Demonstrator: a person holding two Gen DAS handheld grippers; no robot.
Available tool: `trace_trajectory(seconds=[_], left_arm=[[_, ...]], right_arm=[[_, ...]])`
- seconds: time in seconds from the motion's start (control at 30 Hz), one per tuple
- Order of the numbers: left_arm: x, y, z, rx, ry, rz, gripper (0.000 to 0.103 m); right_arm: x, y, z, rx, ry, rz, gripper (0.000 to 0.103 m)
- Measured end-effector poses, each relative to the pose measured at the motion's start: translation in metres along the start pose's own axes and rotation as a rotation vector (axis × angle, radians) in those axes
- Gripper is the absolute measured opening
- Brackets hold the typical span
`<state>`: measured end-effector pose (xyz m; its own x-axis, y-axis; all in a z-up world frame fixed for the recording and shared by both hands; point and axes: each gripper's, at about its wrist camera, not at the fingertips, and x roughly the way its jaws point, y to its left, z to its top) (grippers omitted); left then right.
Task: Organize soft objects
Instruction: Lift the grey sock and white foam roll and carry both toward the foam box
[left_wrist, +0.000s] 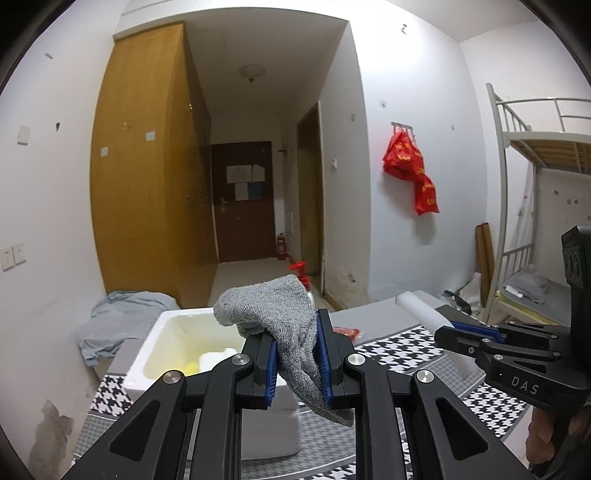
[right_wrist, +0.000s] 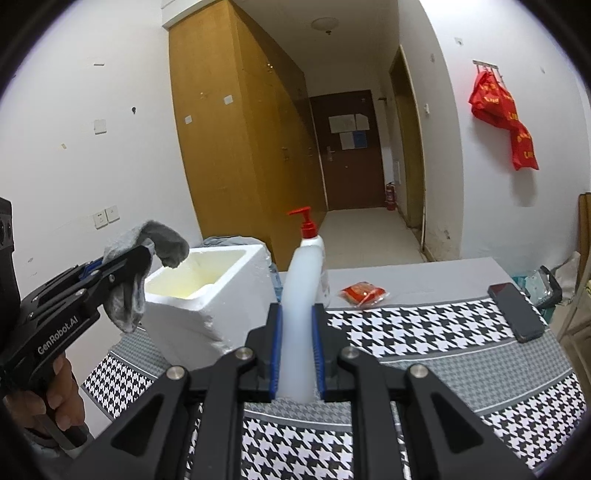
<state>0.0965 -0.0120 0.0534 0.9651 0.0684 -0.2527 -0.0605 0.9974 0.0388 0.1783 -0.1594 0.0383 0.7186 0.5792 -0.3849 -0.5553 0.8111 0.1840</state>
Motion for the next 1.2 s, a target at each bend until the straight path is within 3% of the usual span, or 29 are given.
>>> trace_trajectory(seconds=[0.5, 1.2], left_arm=[[0.017, 0.037, -0.002, -0.035, 0.037, 0.075, 0.020], [0.053, 0.066, 0.001, -0.064, 0.113, 0.089, 0.020]], right_arm=[[0.034, 0.038, 0.011, -0.043, 0.036, 0.077, 0.019], [0.059, 0.075, 0.021, -0.118, 0.062, 0.121, 0.019]])
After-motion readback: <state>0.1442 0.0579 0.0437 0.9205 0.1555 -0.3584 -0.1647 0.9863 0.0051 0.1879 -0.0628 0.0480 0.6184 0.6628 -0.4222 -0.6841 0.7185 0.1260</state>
